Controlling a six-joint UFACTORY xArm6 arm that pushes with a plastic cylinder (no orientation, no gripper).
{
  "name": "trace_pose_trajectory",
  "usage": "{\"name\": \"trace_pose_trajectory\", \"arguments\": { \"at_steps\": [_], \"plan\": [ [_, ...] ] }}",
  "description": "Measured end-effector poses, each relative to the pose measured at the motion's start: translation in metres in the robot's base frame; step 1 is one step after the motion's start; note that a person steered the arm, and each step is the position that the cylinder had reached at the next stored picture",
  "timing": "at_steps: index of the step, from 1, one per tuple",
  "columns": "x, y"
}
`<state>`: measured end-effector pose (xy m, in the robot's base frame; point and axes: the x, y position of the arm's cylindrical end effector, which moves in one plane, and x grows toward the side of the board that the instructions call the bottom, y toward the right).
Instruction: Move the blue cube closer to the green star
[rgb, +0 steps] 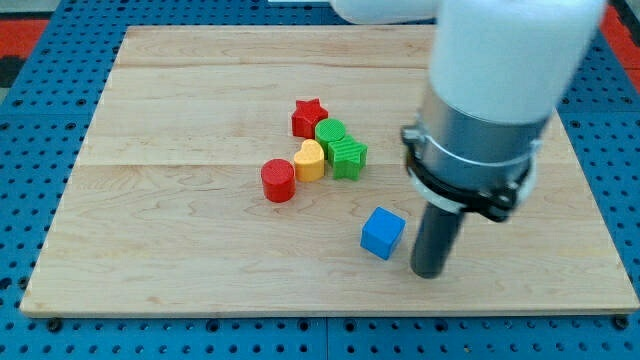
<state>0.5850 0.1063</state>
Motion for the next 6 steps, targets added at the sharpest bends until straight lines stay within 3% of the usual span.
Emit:
{"name": "trace_pose_trajectory", "arguments": {
  "at_steps": [3,6],
  "plan": [
    [0.001,-0.041],
    [-0.045,-0.049]
  ]
}}
